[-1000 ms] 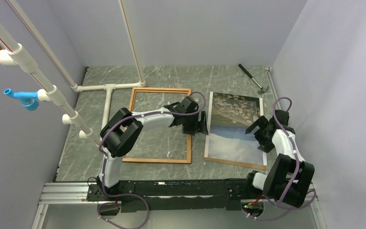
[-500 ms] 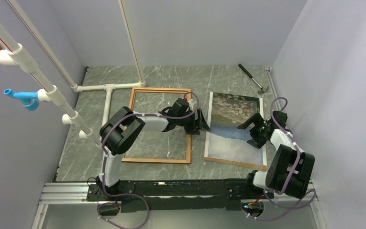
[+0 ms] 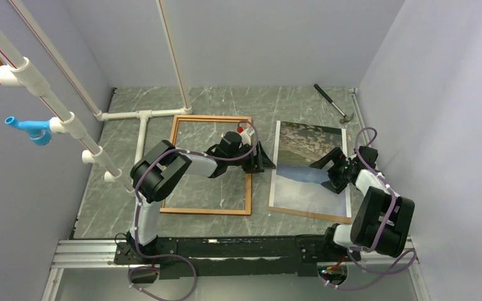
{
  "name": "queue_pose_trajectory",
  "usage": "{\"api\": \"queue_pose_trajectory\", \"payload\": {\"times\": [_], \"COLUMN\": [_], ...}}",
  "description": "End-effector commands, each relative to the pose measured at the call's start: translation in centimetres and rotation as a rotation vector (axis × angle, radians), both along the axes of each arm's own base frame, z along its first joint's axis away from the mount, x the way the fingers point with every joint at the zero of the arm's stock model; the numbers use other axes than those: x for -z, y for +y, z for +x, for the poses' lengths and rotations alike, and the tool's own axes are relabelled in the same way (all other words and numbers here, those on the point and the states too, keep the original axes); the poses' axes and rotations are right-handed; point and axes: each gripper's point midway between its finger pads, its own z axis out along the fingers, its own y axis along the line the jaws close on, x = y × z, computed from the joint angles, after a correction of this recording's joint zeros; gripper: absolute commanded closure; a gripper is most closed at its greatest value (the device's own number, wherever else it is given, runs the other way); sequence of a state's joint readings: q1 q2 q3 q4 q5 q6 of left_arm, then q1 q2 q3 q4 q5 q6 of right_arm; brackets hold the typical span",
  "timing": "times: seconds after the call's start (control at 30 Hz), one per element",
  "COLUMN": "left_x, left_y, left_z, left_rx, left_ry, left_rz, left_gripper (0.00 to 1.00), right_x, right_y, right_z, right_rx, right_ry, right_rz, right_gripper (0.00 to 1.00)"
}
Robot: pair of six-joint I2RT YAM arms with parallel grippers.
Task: Put the photo into the frame
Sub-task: Pick up the photo frame item at the center of the board.
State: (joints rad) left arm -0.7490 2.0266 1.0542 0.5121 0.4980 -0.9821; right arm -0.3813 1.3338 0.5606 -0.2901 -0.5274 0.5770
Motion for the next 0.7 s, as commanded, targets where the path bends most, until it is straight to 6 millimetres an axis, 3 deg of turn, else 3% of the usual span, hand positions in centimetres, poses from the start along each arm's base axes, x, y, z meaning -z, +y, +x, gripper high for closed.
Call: {"api": "queue_pose_trajectory", "payload": {"times": [0.0, 0.17, 0.67], "left_x": [-6.8, -7.0, -1.6], "left_y": [-2.1, -2.5, -3.2], "left_z": [-1.8, -2.6, -3.3], "left_rx": [0.127, 0.181, 0.23], "left_ry": [-0.145, -0.157, -0.044], "left_rz": [-0.21, -0.213, 0.013], "left_gripper": [0.29, 0.31, 0.37], "right_x": [4.4, 4.4, 4.3], "right_y": [0.9, 1.0, 1.2], "right_z": [-4.7, -4.7, -4.7], "right_rx": [-0.003, -0.011, -0.019], "right_ry": [0.212, 0.21, 0.204], "right_rz": [0.005, 0.01, 0.02], "right_gripper": [0.01, 0.01, 0.01]}}
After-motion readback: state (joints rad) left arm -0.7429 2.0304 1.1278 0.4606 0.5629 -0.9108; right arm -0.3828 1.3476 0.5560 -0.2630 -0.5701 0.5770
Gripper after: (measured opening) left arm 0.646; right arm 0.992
